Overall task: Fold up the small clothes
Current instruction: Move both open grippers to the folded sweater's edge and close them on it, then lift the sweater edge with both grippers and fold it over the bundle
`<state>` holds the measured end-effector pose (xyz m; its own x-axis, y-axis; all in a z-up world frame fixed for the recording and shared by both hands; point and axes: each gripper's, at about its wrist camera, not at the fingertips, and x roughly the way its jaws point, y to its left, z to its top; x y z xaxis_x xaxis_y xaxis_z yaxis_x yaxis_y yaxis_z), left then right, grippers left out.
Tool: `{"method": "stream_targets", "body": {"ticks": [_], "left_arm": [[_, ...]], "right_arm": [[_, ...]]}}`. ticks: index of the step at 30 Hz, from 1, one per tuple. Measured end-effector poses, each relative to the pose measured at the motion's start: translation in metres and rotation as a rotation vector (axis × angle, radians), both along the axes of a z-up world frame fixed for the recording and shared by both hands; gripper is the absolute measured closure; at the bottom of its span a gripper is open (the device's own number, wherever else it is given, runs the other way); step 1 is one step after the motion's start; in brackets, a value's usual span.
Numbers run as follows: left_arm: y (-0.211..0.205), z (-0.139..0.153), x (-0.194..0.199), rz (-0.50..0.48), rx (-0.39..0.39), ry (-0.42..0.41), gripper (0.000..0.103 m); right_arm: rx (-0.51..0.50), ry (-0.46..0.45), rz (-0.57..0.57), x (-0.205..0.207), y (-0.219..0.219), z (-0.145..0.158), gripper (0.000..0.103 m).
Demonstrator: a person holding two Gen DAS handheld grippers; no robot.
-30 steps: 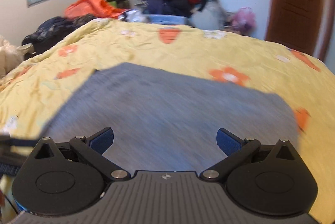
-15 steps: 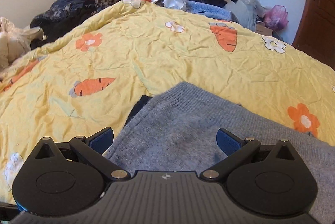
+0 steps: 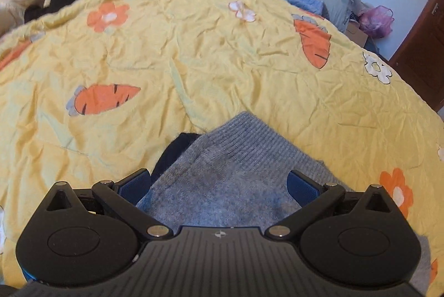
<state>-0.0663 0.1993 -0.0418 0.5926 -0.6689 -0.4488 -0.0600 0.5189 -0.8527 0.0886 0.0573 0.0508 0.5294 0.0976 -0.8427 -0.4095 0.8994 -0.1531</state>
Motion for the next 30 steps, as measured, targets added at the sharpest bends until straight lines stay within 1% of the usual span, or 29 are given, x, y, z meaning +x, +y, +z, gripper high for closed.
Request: {"method": "stream_targets", "body": {"ticks": [3,4,5,7,9,11,13,14,15,16,17,18,19,21,23,25,28,30], "left_arm": [[-0.004,0.001,0.003,-0.002,0.012,-0.009,0.095],[-0.006,0.002,0.003,-0.006,0.025,-0.014,0.095],[-0.009,0.004,0.001,-0.012,0.049,-0.033,0.095],[-0.017,0.013,-0.005,-0.036,0.101,-0.092,0.095],[-0.027,0.024,-0.010,-0.058,0.143,-0.150,0.095],[-0.034,0.028,-0.008,-0.074,0.156,-0.169,0.095],[-0.037,0.030,-0.008,-0.077,0.151,-0.184,0.096],[-0.039,0.032,-0.008,-0.081,0.152,-0.190,0.096],[-0.040,0.033,-0.008,-0.082,0.153,-0.195,0.096],[-0.043,0.034,-0.008,-0.083,0.163,-0.199,0.096],[-0.045,0.036,-0.009,-0.081,0.164,-0.208,0.096],[-0.045,0.037,-0.009,-0.082,0.142,-0.220,0.096],[-0.048,0.038,-0.006,-0.084,0.118,-0.222,0.096],[-0.056,0.042,-0.002,-0.090,0.129,-0.230,0.096],[-0.062,0.049,-0.002,-0.105,0.099,-0.257,0.096],[-0.073,0.060,-0.003,-0.124,0.112,-0.286,0.096],[-0.094,0.073,0.001,-0.163,0.090,-0.316,0.096],[-0.114,0.083,0.004,-0.204,0.102,-0.330,0.095]], "right_arm": [[0.043,0.080,-0.032,0.011,0.004,-0.006,0.000],[0.036,0.088,-0.038,0.015,0.008,-0.008,0.000],[0.013,0.084,-0.040,0.018,0.013,-0.010,0.000],[-0.009,0.111,-0.016,0.024,0.026,-0.015,0.000],[-0.032,0.115,-0.009,0.026,0.035,-0.018,0.000],[-0.073,0.171,0.002,0.030,0.039,-0.027,0.001],[-0.097,0.187,0.009,0.030,0.037,-0.033,0.007],[-0.058,0.208,0.007,0.032,0.033,-0.033,0.012],[-0.012,0.222,0.019,0.033,0.029,-0.031,0.021],[0.007,0.204,0.033,0.031,0.027,-0.027,0.050],[-0.024,0.162,0.041,0.029,0.026,-0.022,0.087],[-0.040,0.146,0.053,0.026,0.025,-0.019,0.086],[-0.022,0.160,0.066,0.025,0.022,-0.017,0.086],[0.027,0.151,0.061,0.022,0.011,-0.009,0.087],[0.090,0.133,0.050,0.019,-0.004,0.001,0.087],[0.151,0.102,0.040,0.016,-0.024,0.016,0.088],[0.224,0.064,0.037,0.009,-0.056,0.041,0.088],[0.278,0.042,0.021,0.005,-0.086,0.059,0.088]]}}
